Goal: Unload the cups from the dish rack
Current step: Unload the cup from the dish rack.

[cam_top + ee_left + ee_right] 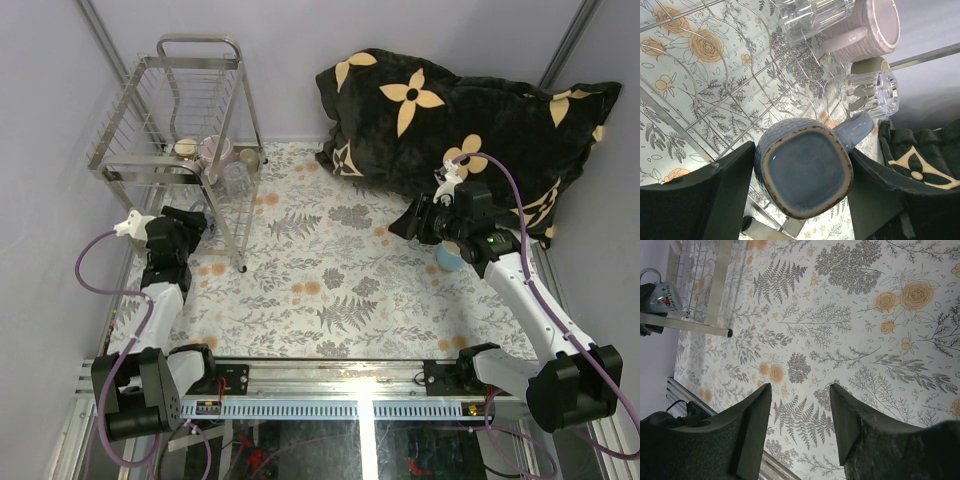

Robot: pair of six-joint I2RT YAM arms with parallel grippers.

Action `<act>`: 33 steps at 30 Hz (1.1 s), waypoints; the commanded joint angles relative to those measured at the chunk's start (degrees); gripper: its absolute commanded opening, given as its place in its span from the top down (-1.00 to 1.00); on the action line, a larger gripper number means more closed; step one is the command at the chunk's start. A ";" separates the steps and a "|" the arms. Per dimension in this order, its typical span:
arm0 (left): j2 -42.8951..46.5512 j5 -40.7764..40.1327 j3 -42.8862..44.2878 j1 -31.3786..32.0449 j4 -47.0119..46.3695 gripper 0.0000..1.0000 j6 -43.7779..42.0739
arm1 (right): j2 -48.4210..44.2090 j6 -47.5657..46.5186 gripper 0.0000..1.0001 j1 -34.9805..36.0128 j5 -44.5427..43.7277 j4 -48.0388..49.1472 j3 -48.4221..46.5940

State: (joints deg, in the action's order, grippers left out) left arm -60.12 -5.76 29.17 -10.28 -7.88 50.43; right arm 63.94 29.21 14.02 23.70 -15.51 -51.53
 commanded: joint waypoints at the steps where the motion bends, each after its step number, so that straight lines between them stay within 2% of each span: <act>1: 2.74 -0.40 -0.57 -0.01 -3.78 1.00 0.30 | -0.02 0.14 -0.14 0.66 1.78 2.75 -1.08; 13: 6.77 -6.40 0.01 7.01 2.25 1.00 0.03 | -0.74 0.40 -0.14 0.79 2.21 2.98 -0.71; 27: 16.10 -10.58 -0.68 7.29 12.27 1.00 -1.66 | -1.09 0.74 -0.14 1.55 2.58 2.76 -1.24; 33: 19.39 -9.63 -1.18 7.37 16.94 1.00 -0.19 | -0.84 0.69 -0.14 2.40 2.67 2.72 -1.35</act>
State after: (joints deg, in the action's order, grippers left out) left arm -43.55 -14.41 28.34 -3.25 7.60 49.65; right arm 63.92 29.61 15.42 25.02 -14.70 -51.53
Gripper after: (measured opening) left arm 0.650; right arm 0.571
